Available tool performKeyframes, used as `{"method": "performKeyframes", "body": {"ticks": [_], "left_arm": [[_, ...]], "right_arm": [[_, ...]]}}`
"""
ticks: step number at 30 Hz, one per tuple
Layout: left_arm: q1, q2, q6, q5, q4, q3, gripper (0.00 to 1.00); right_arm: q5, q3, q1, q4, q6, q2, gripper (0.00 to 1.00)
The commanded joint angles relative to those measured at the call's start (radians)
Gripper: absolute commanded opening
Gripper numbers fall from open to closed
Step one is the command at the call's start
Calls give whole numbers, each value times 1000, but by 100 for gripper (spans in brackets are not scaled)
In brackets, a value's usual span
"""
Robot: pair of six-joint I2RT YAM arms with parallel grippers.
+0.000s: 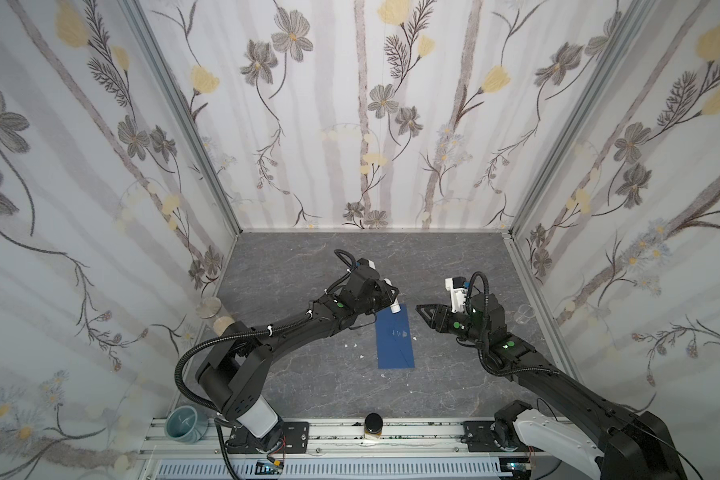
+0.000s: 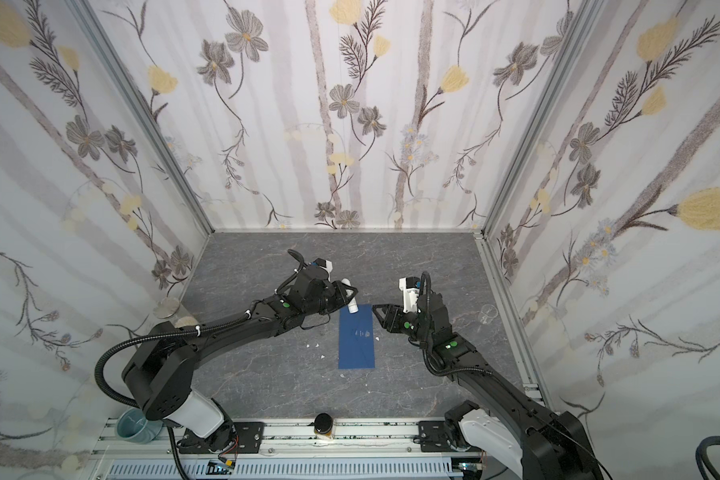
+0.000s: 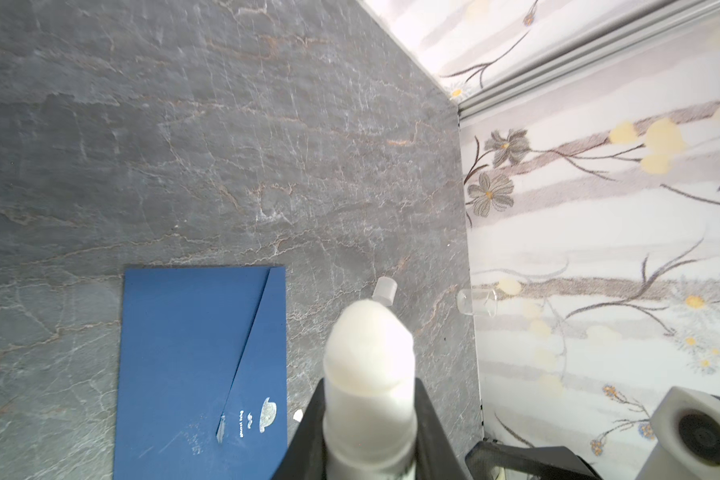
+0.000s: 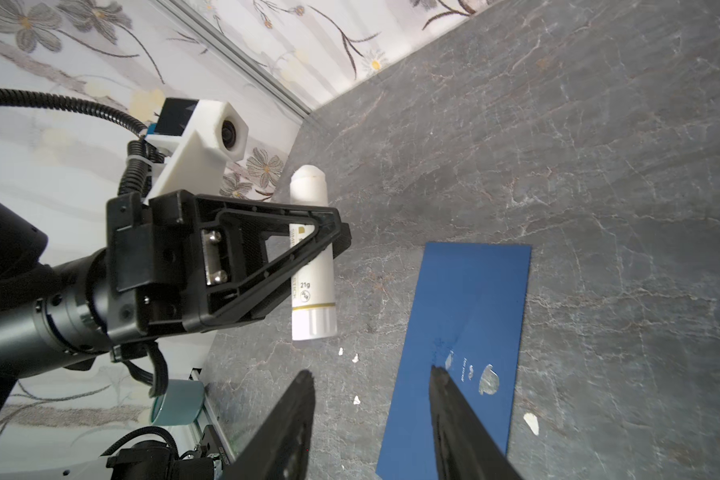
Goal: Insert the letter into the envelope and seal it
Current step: 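Lift both grippers off the envelope, left raising the white glue stick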
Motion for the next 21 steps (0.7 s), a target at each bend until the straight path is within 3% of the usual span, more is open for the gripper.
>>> {"method": "performKeyframes", "body": {"ticks": [1, 5, 8, 15, 21], "left_arm": [[-1, -30, -30, -84, 24, -12, 0], [0, -63, -58, -107, 75, -50, 0], [14, -100, -115, -92, 221, -134, 0], [83, -75, -197, 12, 403, -163, 0], [94, -27, -268, 50, 516, -152, 0]], "right_arm": [[-49, 20, -7, 81, -31, 2, 49], [-95, 33, -24, 101, -38, 12, 50], [-115, 49, -30, 120, -21, 19, 52], [-158, -2, -28, 419, 150, 85, 57], [-204, 10, -29, 553, 216, 165, 57]]}}
